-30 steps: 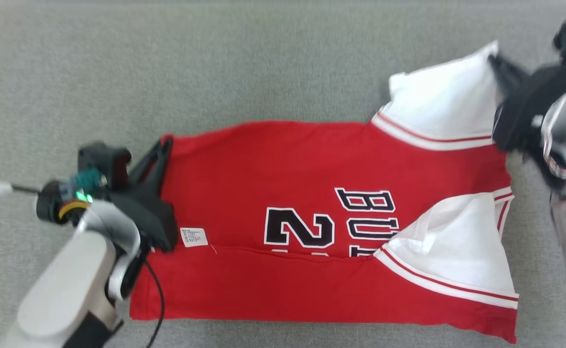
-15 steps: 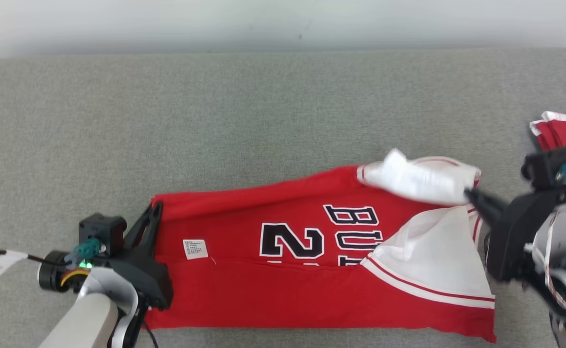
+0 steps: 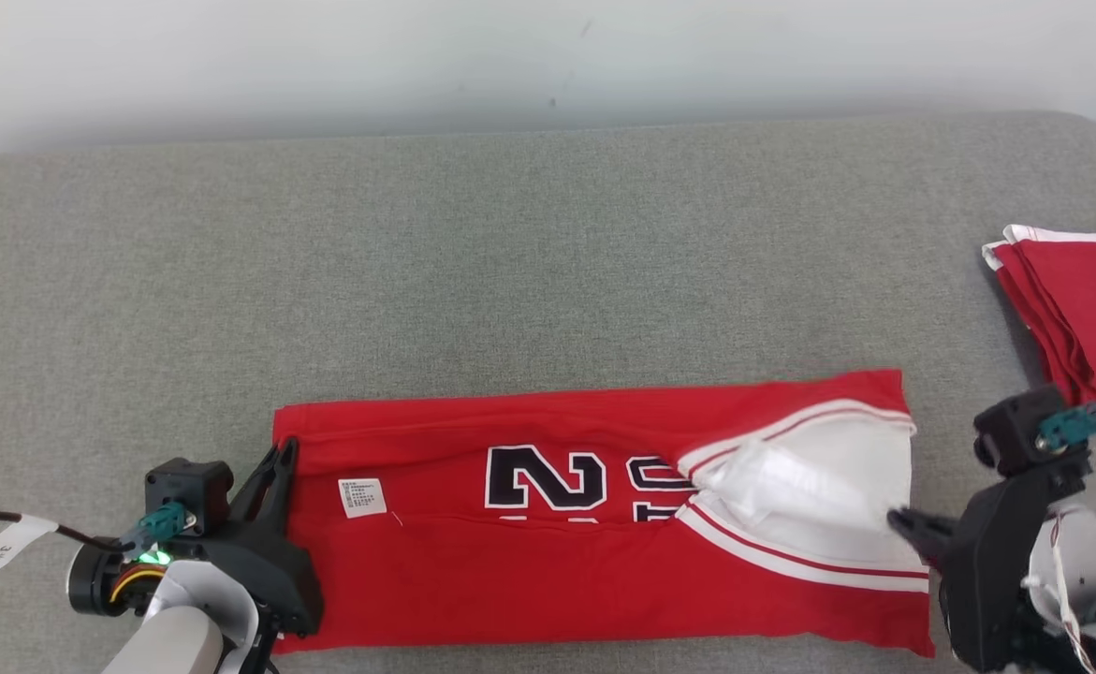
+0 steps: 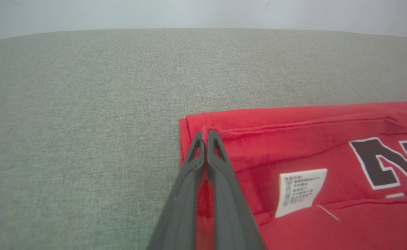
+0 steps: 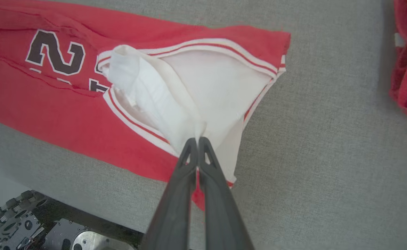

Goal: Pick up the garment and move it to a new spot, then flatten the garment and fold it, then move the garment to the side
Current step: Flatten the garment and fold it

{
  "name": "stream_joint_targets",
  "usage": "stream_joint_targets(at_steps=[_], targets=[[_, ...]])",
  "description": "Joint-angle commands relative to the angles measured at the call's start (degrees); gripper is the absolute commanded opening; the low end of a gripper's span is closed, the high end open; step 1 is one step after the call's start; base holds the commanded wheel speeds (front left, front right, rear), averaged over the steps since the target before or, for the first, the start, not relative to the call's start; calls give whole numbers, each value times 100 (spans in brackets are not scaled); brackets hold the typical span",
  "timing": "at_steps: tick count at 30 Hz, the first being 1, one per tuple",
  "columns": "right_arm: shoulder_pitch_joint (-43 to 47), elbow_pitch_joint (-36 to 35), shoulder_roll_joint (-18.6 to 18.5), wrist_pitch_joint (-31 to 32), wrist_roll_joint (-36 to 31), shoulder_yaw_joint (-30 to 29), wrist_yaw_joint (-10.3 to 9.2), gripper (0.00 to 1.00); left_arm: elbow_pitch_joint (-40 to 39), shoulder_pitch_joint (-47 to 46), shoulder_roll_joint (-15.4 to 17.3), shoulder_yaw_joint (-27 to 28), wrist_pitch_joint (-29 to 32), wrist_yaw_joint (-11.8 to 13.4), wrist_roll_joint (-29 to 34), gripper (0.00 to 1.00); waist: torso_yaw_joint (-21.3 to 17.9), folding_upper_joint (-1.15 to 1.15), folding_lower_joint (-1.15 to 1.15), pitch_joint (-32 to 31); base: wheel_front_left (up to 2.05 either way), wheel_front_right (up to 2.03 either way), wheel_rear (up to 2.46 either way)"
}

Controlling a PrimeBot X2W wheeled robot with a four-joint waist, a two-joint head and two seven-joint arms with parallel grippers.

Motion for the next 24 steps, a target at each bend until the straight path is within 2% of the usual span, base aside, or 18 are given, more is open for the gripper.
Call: stream_joint_targets(at_steps=[1, 14, 15, 17, 18, 19, 20, 24], targets=[[134, -94, -25, 178, 76, 9, -13, 0, 42, 136, -23, 31, -63, 37, -28, 0, -4, 0, 1, -14, 0, 0, 0], [457, -395, 4, 855, 210, -70, -13, 0, 322, 150, -95, 16, -185, -7, -135, 0, 43, 0, 1, -23, 0, 0, 0], [515, -393, 20, 916, 226, -79, -13, 0, 349, 158, -101, 17, -187, -10, -142, 5, 46, 0, 1, -27, 0, 0, 0], [548, -441, 41, 992, 290, -92, -13, 0, 376, 170, -113, 10, -192, 5, -155, 47, 54, 0, 1, -35, 0, 0, 0], [554, -460, 73, 998, 289, -124, -13, 0, 394, 185, -121, 17, -179, 34, -176, 85, 54, 0, 1, -40, 0, 0, 0], [555, -468, 89, 972, 255, -164, -13, 30, 414, 207, -132, 30, -160, 53, -198, 100, 55, 0, 1, -44, 0, 0, 0], [581, -439, 101, 1013, 230, -178, -13, 100, 426, 231, -137, 39, -155, 64, -208, 100, 55, 0, 1, -52, 0, 0, 0], [679, -431, 173, 1171, 173, -287, -13, 100, 457, 347, -112, 150, -286, 198, -308, 100, 59, 0, 1, -107, 0, 0, 0]])
